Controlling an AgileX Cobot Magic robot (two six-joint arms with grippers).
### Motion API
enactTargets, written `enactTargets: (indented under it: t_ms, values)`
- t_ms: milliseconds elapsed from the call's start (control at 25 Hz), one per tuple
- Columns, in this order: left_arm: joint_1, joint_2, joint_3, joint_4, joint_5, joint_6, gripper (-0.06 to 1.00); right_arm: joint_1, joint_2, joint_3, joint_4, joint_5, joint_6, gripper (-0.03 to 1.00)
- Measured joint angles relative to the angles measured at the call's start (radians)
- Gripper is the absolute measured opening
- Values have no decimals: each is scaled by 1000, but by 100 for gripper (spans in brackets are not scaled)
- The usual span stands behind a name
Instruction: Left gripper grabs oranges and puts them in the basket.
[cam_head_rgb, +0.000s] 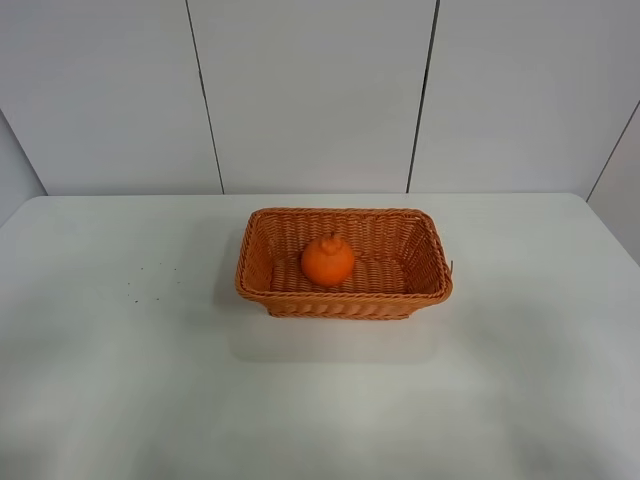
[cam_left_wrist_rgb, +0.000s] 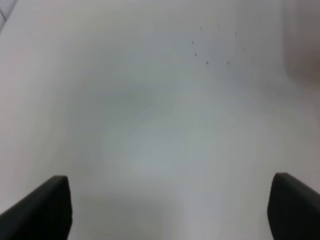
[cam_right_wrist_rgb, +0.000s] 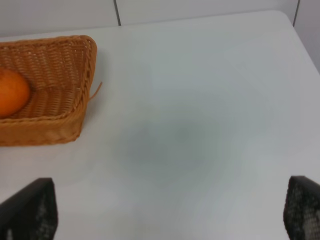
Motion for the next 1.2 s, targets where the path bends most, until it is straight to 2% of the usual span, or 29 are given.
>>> enactTargets:
  t_ms: [240,400,1200]
  values:
    - [0,-77,47,12,20,-1,89,0,0,0,0,0,0,69]
    - [0,-91,65,13,-4,-1,89,0,0,0,0,0,0,69]
    - [0,-114,66,8,-5,-1,89,0,0,0,0,0,0,69]
